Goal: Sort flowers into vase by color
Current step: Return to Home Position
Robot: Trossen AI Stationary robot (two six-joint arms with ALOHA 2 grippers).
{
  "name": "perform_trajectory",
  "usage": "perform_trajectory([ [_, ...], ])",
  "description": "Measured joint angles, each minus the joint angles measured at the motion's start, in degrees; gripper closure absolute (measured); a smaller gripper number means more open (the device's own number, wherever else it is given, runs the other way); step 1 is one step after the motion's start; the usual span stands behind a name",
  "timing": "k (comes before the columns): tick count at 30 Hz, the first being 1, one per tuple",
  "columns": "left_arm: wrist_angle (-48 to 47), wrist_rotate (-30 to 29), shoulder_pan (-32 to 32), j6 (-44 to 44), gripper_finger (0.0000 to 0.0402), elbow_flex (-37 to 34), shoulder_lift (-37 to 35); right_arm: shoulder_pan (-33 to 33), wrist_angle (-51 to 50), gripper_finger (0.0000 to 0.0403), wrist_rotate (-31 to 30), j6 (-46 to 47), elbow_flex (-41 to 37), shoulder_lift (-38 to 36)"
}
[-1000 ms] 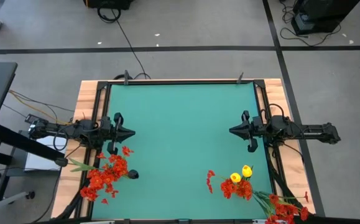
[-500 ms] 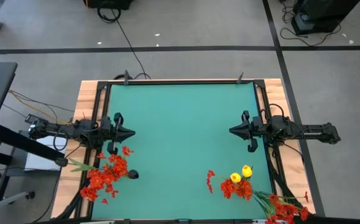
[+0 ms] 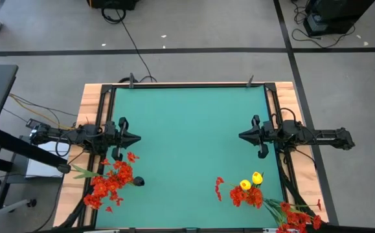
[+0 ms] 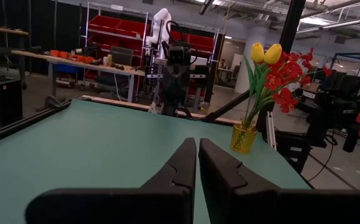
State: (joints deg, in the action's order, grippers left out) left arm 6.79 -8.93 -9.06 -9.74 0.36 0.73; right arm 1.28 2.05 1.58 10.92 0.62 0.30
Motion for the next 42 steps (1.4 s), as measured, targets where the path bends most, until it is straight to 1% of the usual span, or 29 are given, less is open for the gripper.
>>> perform_trajectory([
  [42,0.0,0.0,0.0,0.0,0.0374,0.0,0.0,0.0,0.0,0.0362,0.0,-0.1,0.0,0.0],
])
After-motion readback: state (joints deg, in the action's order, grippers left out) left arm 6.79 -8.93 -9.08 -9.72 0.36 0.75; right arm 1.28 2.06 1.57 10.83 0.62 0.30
